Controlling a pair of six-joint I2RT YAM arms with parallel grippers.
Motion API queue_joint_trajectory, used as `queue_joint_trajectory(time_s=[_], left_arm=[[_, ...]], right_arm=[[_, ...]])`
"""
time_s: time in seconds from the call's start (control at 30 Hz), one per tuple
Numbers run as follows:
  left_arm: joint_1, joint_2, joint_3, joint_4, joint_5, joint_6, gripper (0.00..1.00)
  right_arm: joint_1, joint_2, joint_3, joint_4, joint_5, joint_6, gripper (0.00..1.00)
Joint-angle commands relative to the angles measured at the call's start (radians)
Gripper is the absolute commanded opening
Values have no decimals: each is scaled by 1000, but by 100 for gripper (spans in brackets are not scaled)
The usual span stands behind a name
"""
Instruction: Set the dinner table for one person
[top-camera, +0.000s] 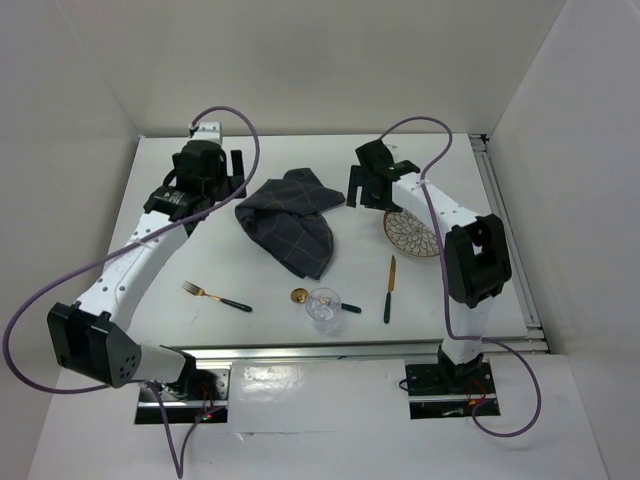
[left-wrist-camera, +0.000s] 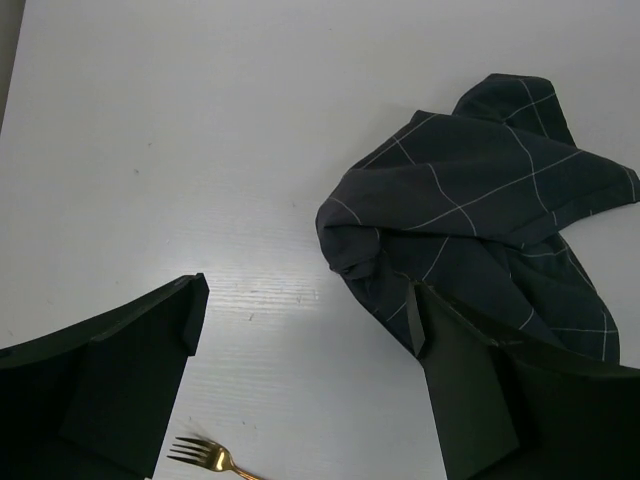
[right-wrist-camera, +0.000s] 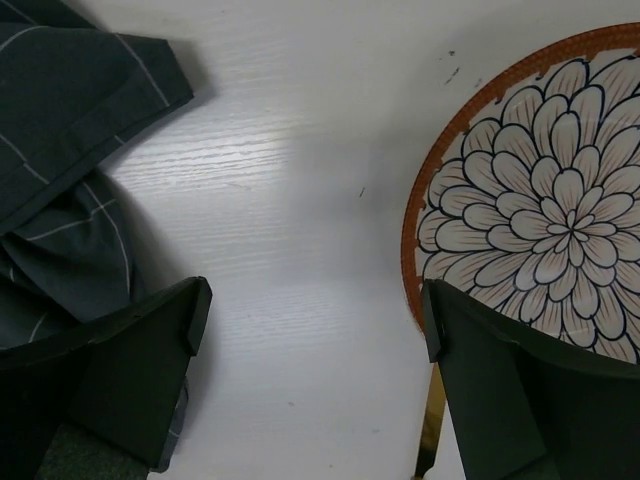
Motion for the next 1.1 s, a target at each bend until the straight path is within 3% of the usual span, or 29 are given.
queue_joint_trajectory(time_s=[0.0, 0.23, 0.43, 0.47, 0.67, 0.97, 1.07], left_arm=[[7, 50, 99, -77, -7, -30, 100], [7, 50, 61, -68, 144, 1, 99], [16, 208, 96, -154, 211, -30, 94], [49, 229, 107, -163, 253, -64, 100], [85, 352, 120, -160, 323, -95, 100], [137, 516, 176, -122, 375, -114, 98], [160, 562, 199, -111, 413, -114, 93]], right_arm=[[29, -11, 37, 59, -10, 4, 100], [41, -36, 26, 72, -85, 9, 100], [94, -105, -86, 128, -258, -30, 100], [94, -105, -119, 140, -286, -30, 100], [103, -105, -207, 172, -421, -10, 100], [134, 23, -209, 252, -568, 9, 100], [143, 76, -178, 263, -577, 18, 100]])
